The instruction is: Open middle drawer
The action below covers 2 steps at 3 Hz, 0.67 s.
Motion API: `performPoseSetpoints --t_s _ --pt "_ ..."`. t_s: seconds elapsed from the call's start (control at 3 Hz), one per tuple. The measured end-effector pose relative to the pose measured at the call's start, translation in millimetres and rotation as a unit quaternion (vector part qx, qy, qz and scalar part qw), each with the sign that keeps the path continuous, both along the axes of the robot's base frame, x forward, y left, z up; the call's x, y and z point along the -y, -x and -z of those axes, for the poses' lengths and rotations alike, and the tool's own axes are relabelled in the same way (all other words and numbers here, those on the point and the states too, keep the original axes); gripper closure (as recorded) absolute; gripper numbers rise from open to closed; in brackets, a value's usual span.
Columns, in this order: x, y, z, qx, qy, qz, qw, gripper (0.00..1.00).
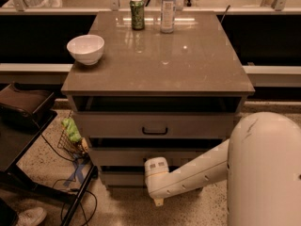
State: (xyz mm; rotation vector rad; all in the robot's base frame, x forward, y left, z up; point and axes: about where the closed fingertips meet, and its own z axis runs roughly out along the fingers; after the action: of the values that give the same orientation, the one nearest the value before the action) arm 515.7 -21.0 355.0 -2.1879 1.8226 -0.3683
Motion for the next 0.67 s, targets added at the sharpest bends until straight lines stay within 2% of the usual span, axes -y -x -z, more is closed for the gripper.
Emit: performPoseSetpoints --t_s 0.33,0.67 --pt "4.4 -1.0 6.8 -0.014 0.01 0.004 0.9998 0.15" --pt "4.8 0.1 7.7 -0.015 0.01 0.005 0.9998 0.39"
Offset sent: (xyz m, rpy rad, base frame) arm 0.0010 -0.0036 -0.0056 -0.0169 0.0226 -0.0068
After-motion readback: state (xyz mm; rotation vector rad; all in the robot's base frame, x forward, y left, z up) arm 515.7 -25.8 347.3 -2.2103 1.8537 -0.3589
